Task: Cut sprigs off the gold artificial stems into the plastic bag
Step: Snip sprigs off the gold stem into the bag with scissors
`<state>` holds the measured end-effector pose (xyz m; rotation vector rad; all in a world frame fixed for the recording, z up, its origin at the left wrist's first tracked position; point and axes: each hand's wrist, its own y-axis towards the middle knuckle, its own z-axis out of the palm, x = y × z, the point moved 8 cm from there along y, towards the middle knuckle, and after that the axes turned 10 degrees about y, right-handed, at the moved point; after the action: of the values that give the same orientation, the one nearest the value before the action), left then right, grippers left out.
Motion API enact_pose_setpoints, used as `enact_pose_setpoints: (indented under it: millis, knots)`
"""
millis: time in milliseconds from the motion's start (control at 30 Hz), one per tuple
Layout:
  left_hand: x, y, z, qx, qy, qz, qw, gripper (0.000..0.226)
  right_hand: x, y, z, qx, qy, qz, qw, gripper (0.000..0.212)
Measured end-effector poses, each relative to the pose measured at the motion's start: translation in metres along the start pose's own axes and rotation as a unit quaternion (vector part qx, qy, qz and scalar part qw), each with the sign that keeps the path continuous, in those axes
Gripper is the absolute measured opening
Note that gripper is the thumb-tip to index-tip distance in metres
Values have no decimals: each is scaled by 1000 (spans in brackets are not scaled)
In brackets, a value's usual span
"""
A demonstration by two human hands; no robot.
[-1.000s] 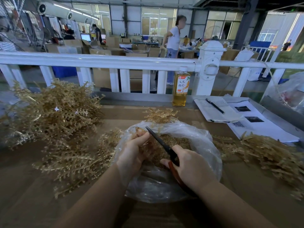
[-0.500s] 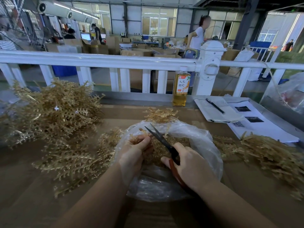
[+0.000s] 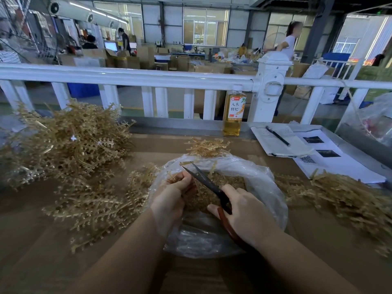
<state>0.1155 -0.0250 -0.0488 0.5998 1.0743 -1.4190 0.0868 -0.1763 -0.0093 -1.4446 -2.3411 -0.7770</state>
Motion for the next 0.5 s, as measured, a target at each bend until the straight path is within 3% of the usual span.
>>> enact_pose_setpoints:
  millis: [500]
  knots:
    - [0, -2, 1, 15, 14, -19, 1000, 22, 15, 9, 6, 0, -13, -23, 1000, 33]
